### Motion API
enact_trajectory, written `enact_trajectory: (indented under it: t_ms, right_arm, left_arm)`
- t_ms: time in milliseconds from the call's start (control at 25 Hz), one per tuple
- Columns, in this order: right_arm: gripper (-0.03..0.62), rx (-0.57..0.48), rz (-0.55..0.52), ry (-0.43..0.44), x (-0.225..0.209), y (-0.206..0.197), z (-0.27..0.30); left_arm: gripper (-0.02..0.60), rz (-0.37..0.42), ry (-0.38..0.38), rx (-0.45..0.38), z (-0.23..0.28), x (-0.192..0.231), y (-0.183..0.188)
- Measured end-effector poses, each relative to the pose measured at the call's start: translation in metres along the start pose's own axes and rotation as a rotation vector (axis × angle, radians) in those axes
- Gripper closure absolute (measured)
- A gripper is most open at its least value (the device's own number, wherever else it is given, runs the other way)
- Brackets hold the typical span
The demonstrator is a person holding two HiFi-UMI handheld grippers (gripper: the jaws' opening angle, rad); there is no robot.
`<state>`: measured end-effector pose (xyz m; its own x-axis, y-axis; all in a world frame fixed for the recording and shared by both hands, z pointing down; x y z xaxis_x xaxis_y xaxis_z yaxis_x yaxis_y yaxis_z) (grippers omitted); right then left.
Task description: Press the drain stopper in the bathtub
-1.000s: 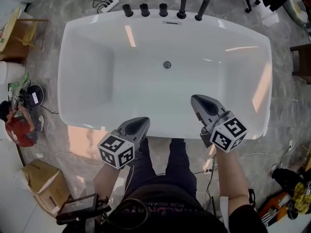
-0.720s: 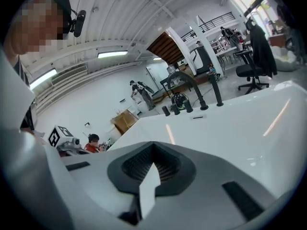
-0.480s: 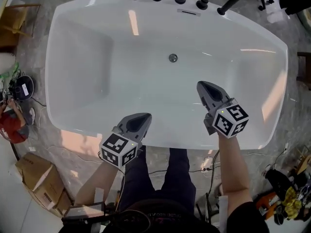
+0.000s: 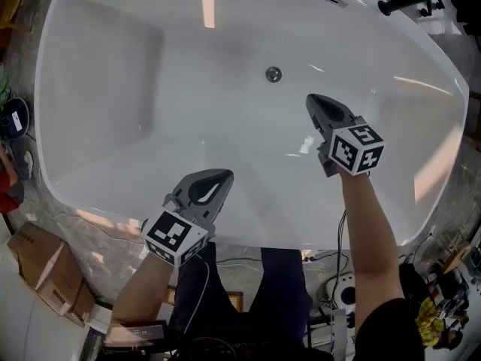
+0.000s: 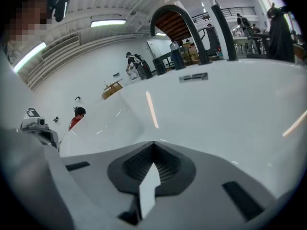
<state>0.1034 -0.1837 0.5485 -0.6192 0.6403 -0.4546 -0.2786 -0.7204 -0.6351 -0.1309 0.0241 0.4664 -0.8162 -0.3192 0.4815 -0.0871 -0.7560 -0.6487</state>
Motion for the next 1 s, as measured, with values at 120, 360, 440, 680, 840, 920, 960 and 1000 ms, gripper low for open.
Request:
enact_trajectory:
  t_ms: [120,360,440,680,840,920,960,1000]
  right_arm:
    - [0.58,0.042,0.004,-0.021,-0.024,-0.015,0.038]
    - [0.58,0.122,0.048,-0.067,-0.075,-0.051,0.106]
    - [0.58,0.145,0.053,-0.083,-0.085,-0.06,0.121]
    - [0.579,0.219,-0.003,-0.119,-0.106,-0.08,0.159]
    - [0.579,0.262,-0.001,-0.136,-0.119,-0.097,0.181]
    - [0.579,0.285,-0.006,-0.148,-0.125,-0.106,0.192]
    - [0.58,0.296,-0.009,-0.155,-0.128,-0.11,0.196]
    - [0.58,0.307,-0.009,-0.165,-0.131,-0.113,0.2]
  left_arm:
    - [0.574,0.04,0.0,-0.051,0.01,0.012,-0.002]
    - [0.574,0.001,0.015,-0.109,0.026,0.039,-0.014]
    - [0.574,0.0,0.016,-0.105,0.028,0.043,-0.021]
    - [0.574,-0.026,0.017,-0.096,0.032,0.051,-0.033]
    - [0.574,-0.03,0.021,-0.091,0.033,0.056,-0.039]
    - [0.574,-0.04,0.031,-0.084,0.033,0.059,-0.042]
    - [0.574,-0.048,0.035,-0.08,0.033,0.061,-0.044]
    - [0.574,-0.057,0.037,-0.077,0.032,0.062,-0.044]
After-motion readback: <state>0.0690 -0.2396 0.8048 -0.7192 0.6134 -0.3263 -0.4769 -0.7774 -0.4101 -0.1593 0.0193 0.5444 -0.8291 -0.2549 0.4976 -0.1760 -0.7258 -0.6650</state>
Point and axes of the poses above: the fingertips, and each gripper's own axes: z forward along the fingers, x to its left, y out of its top, the point moved 9 cm from there along -z, backward along the fingers, and after that the axes turned 3 degrees about y, right-handed, at the moved point
